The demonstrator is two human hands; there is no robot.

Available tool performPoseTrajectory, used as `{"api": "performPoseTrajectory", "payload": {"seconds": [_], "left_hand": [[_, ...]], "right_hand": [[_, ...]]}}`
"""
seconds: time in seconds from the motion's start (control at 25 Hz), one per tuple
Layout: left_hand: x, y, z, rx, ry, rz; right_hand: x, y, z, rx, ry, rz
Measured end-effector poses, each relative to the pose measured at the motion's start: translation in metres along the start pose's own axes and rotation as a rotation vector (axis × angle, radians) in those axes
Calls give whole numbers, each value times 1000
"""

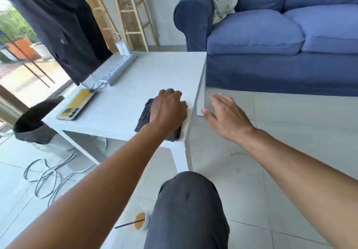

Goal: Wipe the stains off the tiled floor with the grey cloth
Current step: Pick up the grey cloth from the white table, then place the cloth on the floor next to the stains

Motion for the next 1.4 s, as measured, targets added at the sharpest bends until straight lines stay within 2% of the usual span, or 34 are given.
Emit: {"api": "performPoseTrajectory", "payload": {"seconds": [0.16,0.28,0.4,0.48,0.68,0.76,0.84,0.92,1.04,1.16,1.2,1.28,1.36,1.4], "left_hand": [[-94,6,-1,-55,-23,-362],[-99,14,15,-124,-9,-432],[-95,11,28,-164,172,-464],[-74,8,36,-225,272,-427],[42,11,45,-265,580,-200],[89,17,62,-266,695,-143],[120,29,98,-328,769,-166],[139,57,153,-471,805,-262],[143,119,235,-704,765,-423],[130,147,298,-759,705,-531],[124,146,314,-758,670,-543],[106,137,354,-790,528,-563],[82,127,390,-830,364,-550],[71,121,404,-840,293,-491]], "right_hand": [[-65,-39,50,-171,-54,30],[-66,-53,71,-175,10,103],[-45,-51,63,-201,-95,155],[-20,-38,46,-232,-250,227],[81,42,5,-95,-972,615],[125,77,-3,-17,-1088,688],[158,109,-1,75,-1145,770],[194,142,21,87,-1119,889],[227,182,76,-113,-949,1053],[251,183,137,-277,-826,1097],[260,177,154,-292,-768,1083],[286,160,191,-371,-483,1017],[298,148,230,-452,-155,839],[295,146,251,-483,-67,713]]}}
Point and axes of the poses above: each hand's wrist, its own y-axis away from the middle knuckle, its own z-axis out of the palm, x = y × z, the point moved 6 cm from there along -y, towards the middle knuckle
